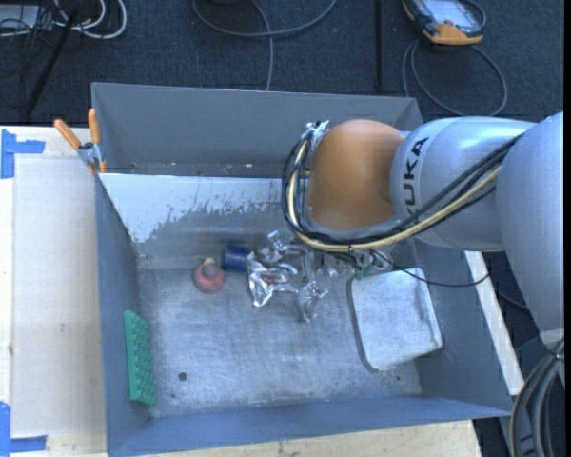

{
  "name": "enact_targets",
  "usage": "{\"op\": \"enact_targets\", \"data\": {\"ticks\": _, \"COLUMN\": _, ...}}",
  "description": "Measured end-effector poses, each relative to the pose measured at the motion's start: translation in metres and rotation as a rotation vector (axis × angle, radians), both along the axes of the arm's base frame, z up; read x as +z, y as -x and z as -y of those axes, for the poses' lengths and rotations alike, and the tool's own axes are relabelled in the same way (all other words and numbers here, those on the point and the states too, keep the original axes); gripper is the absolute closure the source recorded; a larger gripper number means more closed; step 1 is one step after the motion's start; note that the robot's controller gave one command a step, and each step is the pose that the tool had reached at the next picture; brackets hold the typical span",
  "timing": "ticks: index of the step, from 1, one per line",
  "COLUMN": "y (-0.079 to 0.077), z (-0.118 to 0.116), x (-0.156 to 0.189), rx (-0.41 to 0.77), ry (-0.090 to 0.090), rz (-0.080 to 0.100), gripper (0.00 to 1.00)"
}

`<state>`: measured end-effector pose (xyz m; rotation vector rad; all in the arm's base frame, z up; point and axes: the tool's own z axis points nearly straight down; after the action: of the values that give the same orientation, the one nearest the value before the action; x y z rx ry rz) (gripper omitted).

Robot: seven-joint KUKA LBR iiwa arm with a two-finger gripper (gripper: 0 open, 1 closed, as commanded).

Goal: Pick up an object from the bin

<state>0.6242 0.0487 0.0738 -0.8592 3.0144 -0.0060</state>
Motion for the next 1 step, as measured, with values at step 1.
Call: {"op": "enact_targets", "data": {"ticks": 1, "y": -0.002, "z": -0.001, "x": 0.0024, "rx": -0.006, "ry": -0.005, "rz": 0.008, "gripper": 1.0}}
